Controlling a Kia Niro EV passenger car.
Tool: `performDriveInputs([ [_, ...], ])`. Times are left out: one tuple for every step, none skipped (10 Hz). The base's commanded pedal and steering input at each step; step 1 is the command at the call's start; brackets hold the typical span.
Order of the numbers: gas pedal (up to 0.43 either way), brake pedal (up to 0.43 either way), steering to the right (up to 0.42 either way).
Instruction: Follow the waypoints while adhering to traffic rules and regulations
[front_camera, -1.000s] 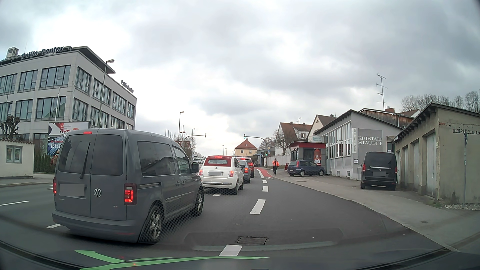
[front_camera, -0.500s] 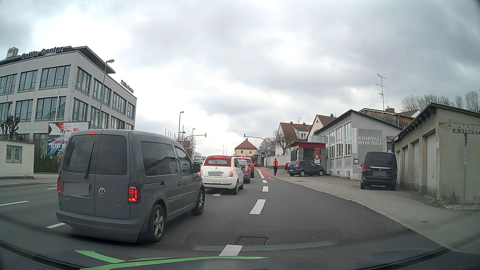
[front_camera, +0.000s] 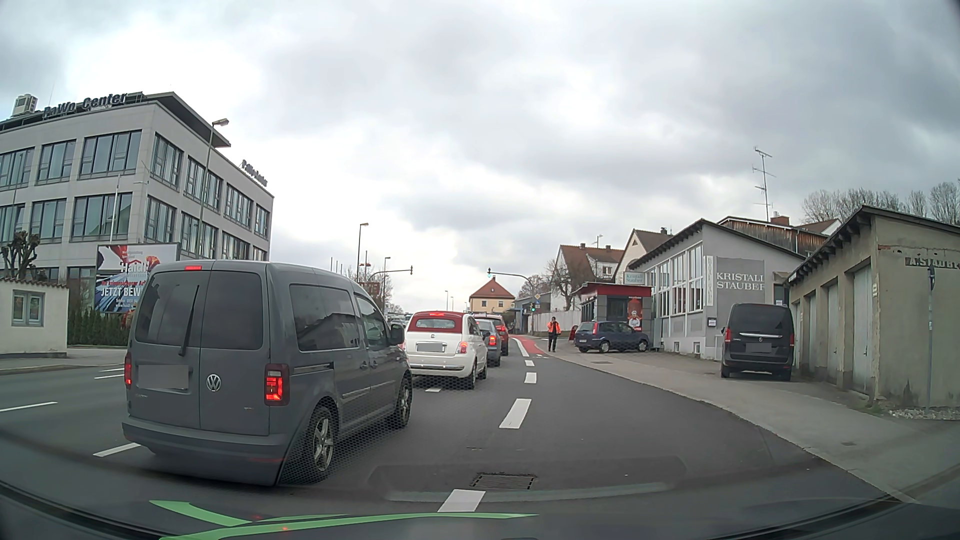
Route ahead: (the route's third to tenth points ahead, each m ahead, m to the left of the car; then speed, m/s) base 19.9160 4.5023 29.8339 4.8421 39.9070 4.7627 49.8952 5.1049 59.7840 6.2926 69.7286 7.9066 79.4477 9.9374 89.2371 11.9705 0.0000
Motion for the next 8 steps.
performDriveInputs([
  [0.0,0.329,-0.219],
  [0.0,0.329,-0.219],
  [0.0,0.329,-0.219],
  [0.0,0.329,-0.219],
  [0.0,0.329,-0.219],
  [0.0,0.329,-0.219],
  [0.0,0.329,-0.219],
  [0.0,0.329,-0.219],
])
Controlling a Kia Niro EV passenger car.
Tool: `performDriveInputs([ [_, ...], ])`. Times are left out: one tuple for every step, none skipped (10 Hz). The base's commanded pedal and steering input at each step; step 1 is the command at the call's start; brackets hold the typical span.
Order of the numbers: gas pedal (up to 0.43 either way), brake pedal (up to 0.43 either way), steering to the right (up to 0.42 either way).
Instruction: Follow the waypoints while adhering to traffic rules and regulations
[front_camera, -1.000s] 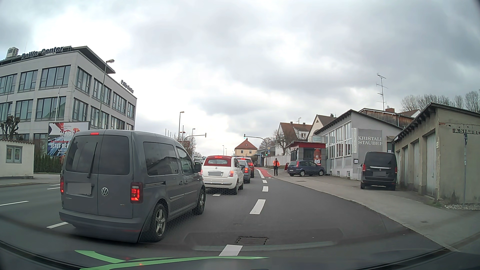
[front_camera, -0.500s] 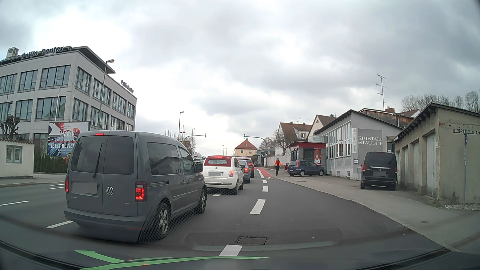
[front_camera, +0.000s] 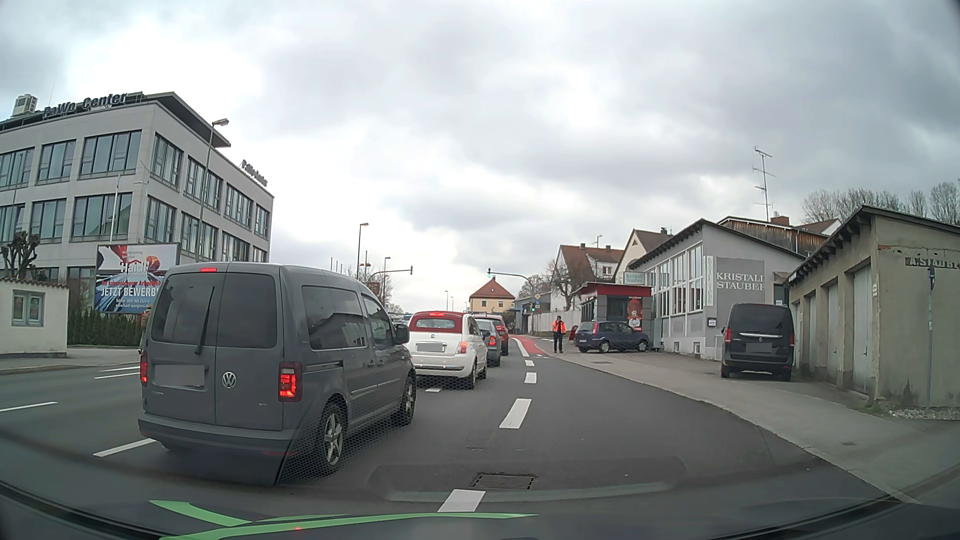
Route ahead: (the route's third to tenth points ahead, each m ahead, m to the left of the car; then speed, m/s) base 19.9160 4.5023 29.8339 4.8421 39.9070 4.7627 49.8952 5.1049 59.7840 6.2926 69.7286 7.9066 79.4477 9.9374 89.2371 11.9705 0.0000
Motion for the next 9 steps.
performDriveInputs([
  [0.0,0.329,-0.219],
  [0.0,0.329,-0.219],
  [0.0,0.329,-0.219],
  [0.0,0.329,-0.219],
  [0.0,0.329,-0.219],
  [0.0,0.329,-0.219],
  [0.0,0.329,-0.219],
  [0.0,0.329,-0.219],
  [0.0,0.329,-0.219],
])
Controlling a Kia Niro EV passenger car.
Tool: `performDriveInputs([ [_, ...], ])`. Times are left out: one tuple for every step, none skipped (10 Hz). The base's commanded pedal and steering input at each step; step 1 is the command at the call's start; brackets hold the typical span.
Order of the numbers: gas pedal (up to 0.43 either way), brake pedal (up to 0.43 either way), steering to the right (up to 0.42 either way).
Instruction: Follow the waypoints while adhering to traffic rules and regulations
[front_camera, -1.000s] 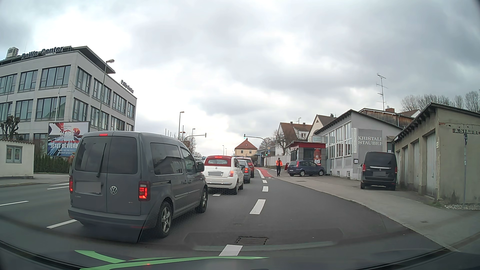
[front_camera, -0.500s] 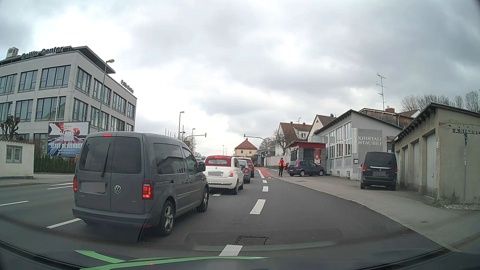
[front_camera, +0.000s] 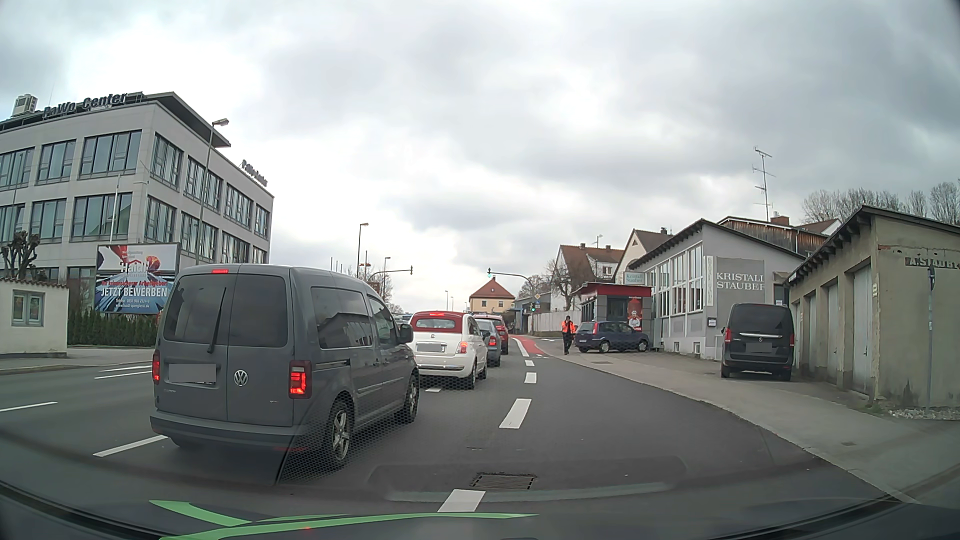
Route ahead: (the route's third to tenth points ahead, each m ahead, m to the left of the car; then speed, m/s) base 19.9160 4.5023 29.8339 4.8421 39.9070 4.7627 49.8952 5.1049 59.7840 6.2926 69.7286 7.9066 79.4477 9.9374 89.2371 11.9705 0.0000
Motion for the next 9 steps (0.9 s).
performDriveInputs([
  [0.0,0.329,-0.219],
  [0.0,0.329,-0.219],
  [0.0,0.329,-0.219],
  [0.0,0.329,-0.219],
  [0.0,0.329,-0.219],
  [0.0,0.329,-0.219],
  [0.0,0.329,-0.219],
  [0.0,0.329,-0.219],
  [0.0,0.329,-0.219],
])
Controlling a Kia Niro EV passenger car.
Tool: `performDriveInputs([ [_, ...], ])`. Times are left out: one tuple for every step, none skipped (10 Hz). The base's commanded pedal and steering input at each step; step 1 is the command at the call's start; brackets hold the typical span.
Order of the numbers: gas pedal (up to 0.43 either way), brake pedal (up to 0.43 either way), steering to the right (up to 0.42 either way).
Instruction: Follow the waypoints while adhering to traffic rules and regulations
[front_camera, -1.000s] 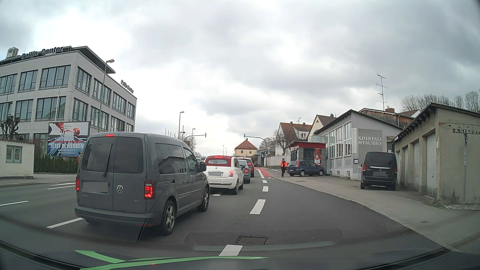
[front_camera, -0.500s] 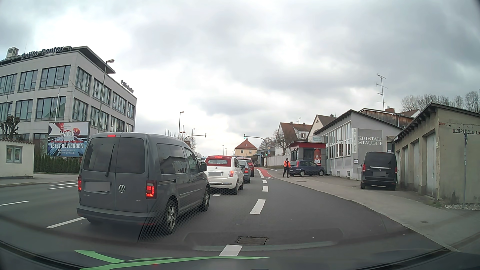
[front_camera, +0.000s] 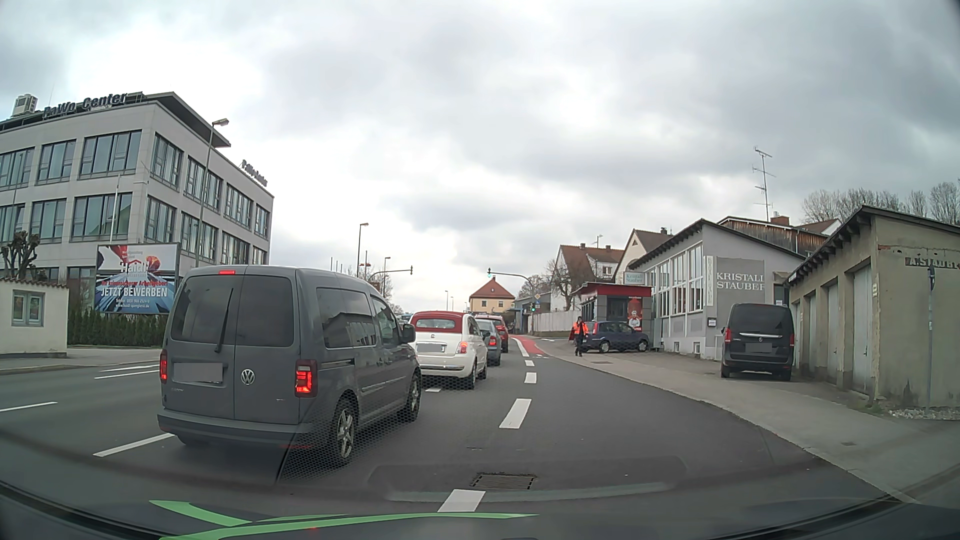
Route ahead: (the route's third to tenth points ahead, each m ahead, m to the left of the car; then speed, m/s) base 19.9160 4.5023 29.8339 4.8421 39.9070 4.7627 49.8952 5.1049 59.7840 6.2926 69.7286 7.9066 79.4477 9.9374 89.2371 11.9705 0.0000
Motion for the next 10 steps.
performDriveInputs([
  [0.0,0.329,-0.219],
  [0.0,0.329,-0.219],
  [0.0,0.329,-0.219],
  [0.0,0.329,-0.219],
  [0.0,0.329,-0.219],
  [0.0,0.329,-0.219],
  [0.0,0.329,-0.219],
  [0.0,0.329,-0.219],
  [0.0,0.329,-0.219],
  [0.0,0.329,-0.219],
])
